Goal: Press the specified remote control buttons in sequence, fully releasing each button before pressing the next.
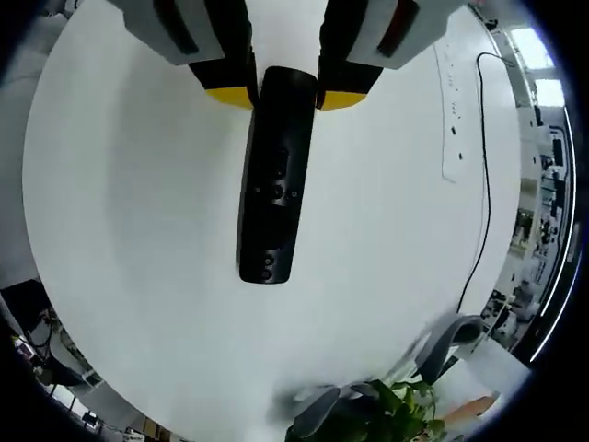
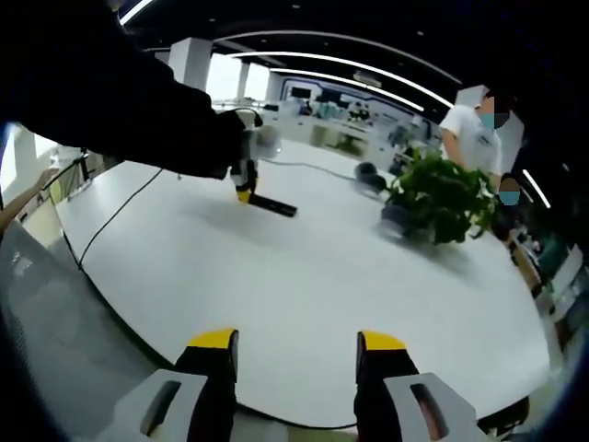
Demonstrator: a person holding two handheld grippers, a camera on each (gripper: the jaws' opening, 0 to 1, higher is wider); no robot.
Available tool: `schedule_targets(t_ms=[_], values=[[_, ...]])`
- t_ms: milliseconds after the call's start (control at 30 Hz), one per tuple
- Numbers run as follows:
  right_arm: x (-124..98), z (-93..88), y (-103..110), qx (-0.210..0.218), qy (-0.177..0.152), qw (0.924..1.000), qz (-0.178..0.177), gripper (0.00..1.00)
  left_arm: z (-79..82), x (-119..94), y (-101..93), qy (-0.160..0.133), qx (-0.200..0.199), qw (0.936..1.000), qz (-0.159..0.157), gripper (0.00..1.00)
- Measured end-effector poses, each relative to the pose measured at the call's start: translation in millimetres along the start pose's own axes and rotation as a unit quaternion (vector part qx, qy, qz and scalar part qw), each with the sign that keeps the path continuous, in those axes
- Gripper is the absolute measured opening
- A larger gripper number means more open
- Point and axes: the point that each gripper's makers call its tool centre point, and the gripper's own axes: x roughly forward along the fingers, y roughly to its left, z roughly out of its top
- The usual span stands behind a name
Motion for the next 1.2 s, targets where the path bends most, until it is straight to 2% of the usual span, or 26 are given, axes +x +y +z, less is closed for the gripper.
schedule_targets(t_ms=[133,267,367,467,567,633,667,700,867,967,1033,1133,1200], values=[[-0.3,0.5,-1.5,-0.001,-0.002,1.0,-0.005,0.49,-2.2,-1.8,2.1,-0.017,-0.042,0.9987,0.025,0.28],[-0.7,1.2,-3.2,0.001,-0.004,0.9999,-0.009,0.5,-5.7,-4.8,9.7,-0.048,-0.082,0.9936,0.061,0.35],[-1.2,2.3,-4.5,0.002,-0.008,0.9999,-0.013,0.51,-9.9,-7.3,12.2,-0.071,-0.125,0.9858,0.086,0.4],[-1.2,1.9,-4.8,0.003,-0.006,0.9999,-0.014,0.53,-12.4,-10.6,20.0,-0.086,-0.133,0.9798,0.122,0.48],[-2.6,5.1,-9.9,0.003,-0.015,0.9994,-0.03,0.61,-16.6,-13.8,23.2,-0.114,-0.16,0.9697,0.145,0.56],[-3.3,5.1,-13.5,0.004,-0.016,0.9991,-0.04,0.66,-20.4,-14.6,23.2,-0.121,-0.184,0.9643,0.147,0.6],[-3.3,4.9,-14.0,0.005,-0.016,0.999,-0.041,0.67,-24.8,-14.2,21.2,-0.12,-0.209,0.9601,0.142,0.61],[-3.2,4.2,-14.3,0.005,-0.014,0.999,-0.042,0.67,-24.6,-15.1,23.4,-0.127,-0.206,0.9591,0.146,0.63],[-3.9,6.5,-16.8,0.004,-0.019,0.9986,-0.05,0.73,-30.8,-19.3,20.5,-0.122,-0.202,0.9603,0.148,0.72],[-4.0,7.8,-18.7,0.009,-0.023,0.9982,-0.054,0.78,-31.4,-24.1,19.9,-0.133,-0.215,0.9561,0.149,0.76],[-3.6,8.0,-18.5,0.012,-0.024,0.9982,-0.053,0.8,-30.2,-31.0,20.3,-0.15,-0.229,0.9493,0.154,0.79],[-0.8,5.1,-15.5,0.005,-0.014,0.9987,-0.049,0.84,-18.2,-48.4,15.4,-0.218,-0.276,0.9256,0.139,0.85],[-1.4,6.7,-16.2,0.008,-0.02,0.9985,-0.05,0.88,-19.0,-60.1,15.3,-0.235,-0.29,0.9158,0.149,0.85]])
